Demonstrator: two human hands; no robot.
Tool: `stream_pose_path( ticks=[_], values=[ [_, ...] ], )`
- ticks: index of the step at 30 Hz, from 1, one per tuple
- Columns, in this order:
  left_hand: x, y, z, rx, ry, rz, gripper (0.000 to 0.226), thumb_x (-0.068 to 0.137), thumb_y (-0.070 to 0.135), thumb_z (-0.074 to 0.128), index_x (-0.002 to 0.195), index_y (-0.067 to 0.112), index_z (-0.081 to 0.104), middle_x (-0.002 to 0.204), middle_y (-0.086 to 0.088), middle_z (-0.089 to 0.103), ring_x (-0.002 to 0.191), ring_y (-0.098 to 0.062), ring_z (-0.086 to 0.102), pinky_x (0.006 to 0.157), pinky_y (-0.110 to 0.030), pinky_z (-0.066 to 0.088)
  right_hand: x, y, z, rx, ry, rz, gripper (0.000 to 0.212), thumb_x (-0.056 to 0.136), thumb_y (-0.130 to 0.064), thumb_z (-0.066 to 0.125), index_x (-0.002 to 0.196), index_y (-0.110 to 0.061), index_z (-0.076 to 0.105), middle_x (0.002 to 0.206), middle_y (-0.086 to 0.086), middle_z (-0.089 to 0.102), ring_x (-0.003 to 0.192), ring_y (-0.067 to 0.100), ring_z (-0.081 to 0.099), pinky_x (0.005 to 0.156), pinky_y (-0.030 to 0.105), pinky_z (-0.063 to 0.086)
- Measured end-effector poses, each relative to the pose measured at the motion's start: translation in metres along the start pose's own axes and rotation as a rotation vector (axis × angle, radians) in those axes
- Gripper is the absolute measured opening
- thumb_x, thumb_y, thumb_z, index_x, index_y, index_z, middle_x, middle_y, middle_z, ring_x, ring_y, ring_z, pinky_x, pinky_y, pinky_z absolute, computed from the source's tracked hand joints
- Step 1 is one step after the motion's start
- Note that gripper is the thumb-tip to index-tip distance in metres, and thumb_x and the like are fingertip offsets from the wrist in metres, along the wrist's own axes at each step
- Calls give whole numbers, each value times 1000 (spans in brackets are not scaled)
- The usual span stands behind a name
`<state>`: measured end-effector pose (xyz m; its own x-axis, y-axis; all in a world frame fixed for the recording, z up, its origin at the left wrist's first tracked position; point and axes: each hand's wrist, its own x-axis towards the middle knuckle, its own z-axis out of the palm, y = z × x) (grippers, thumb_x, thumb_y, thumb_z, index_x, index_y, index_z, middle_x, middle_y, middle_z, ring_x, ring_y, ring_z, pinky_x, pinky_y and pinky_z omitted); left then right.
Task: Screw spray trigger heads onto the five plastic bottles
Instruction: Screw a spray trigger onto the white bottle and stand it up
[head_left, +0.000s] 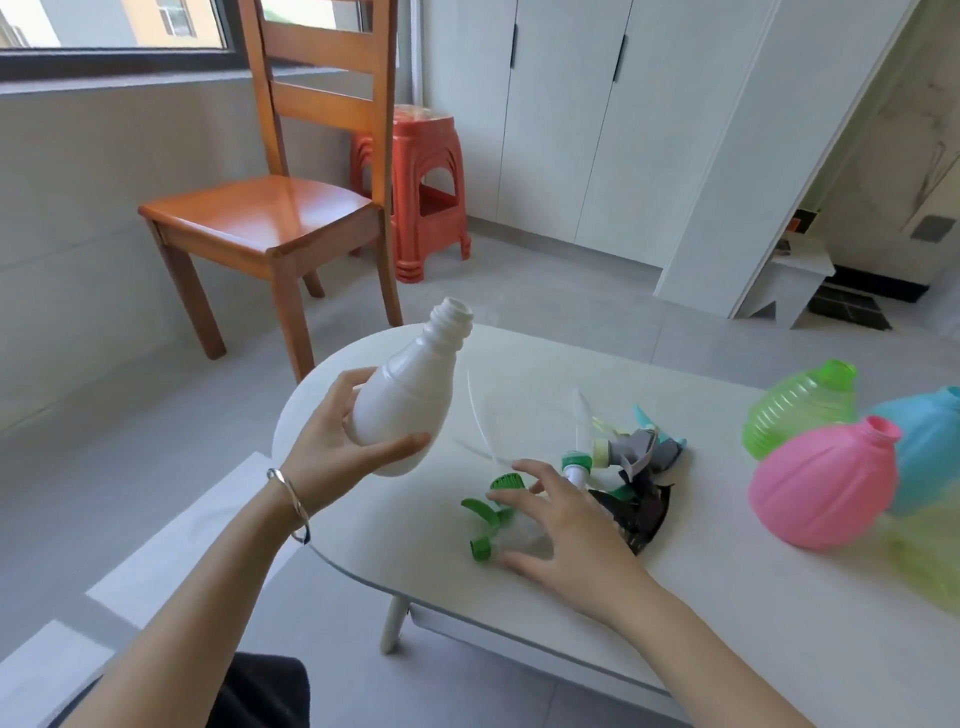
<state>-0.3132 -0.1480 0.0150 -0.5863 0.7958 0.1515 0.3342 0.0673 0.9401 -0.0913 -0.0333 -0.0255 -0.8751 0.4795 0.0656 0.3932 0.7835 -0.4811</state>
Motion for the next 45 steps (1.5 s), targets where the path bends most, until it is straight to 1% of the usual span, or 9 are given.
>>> stream_pose_path(
  ticks=[8, 12, 19, 26, 29, 31, 36, 42, 45],
  values=[
    [4, 4, 8, -51, 19, 24, 81, 45, 51, 78, 118, 33, 47, 108, 4, 61, 88, -3, 63, 60, -17, 54, -1, 1, 0, 117, 40, 28, 42, 74, -49, 69, 113, -38, 59, 140, -27, 29, 116, 7, 42, 98, 23, 34],
    [6, 13, 8, -133, 87, 50, 83, 44, 51, 78, 120, 33, 47, 108, 5, 61, 85, 0, 64, 62, -21, 56, -4, -1, -25, 532, 197, 79, 31, 70, -42, 77, 97, -41, 63, 130, -23, 45, 115, -7, 48, 91, 5, 32],
    [4, 21, 31, -118, 75, 71, 85, 43, 50, 79, 120, 32, 48, 110, 5, 61, 94, -8, 64, 60, -21, 55, -20, 21, -75, 1233, 306, 208, 67, 55, -63, 77, 106, -22, 64, 112, 1, 70, 104, 18, 65, 93, 27, 50],
    [5, 18, 48, -10, 44, 93, 84, 44, 41, 84, 118, 26, 48, 117, -5, 53, 90, -7, 57, 49, -11, 49, -38, 52, -96, 1195, 586, 315, 98, 34, -58, 88, 115, -9, 60, 109, 6, 72, 94, 22, 69, 85, 29, 53],
    [7, 10, 52, 60, 36, 78, 77, 54, 24, 90, 118, 25, 48, 123, -8, 49, 91, -8, 54, 49, -11, 49, -46, 63, -102, 1238, 642, 327, 87, 28, -52, 91, 100, -12, 65, 87, 0, 74, 81, 16, 70, 71, 19, 55],
    [8, 5, 52, 114, 26, 75, 83, 45, 42, 87, 117, 29, 48, 122, -4, 48, 96, -12, 54, 55, -17, 53, -46, 67, -105, 1304, 685, 304, 80, 27, -46, 93, 95, -14, 66, 79, -2, 73, 76, 15, 70, 67, 18, 54],
    [8, 2, 52, 136, 36, 33, 74, 36, 56, 76, 102, 49, 43, 118, -2, 47, 103, -20, 52, 75, -34, 55, -42, 67, -110, 1403, 677, 250, 77, 29, -40, 94, 95, -14, 65, 79, -1, 73, 73, 14, 70, 64, 19, 54],
    [10, 2, 49, 145, 66, 14, 91, 34, 55, 73, 117, 29, 46, 118, -2, 45, 101, -19, 51, 62, -21, 49, -41, 67, -110, 1379, 613, 247, 78, 33, -38, 94, 100, -12, 64, 85, 4, 70, 73, 18, 68, 68, 21, 55],
    [9, 2, 48, 152, 62, 28, 89, 38, 49, 80, 118, 29, 47, 116, -1, 45, 101, -18, 50, 74, -29, 51, -41, 67, -110, 1331, 595, 273, 84, 33, -41, 93, 104, -11, 62, 88, 6, 68, 74, 19, 67, 67, 19, 54]
  ],
)
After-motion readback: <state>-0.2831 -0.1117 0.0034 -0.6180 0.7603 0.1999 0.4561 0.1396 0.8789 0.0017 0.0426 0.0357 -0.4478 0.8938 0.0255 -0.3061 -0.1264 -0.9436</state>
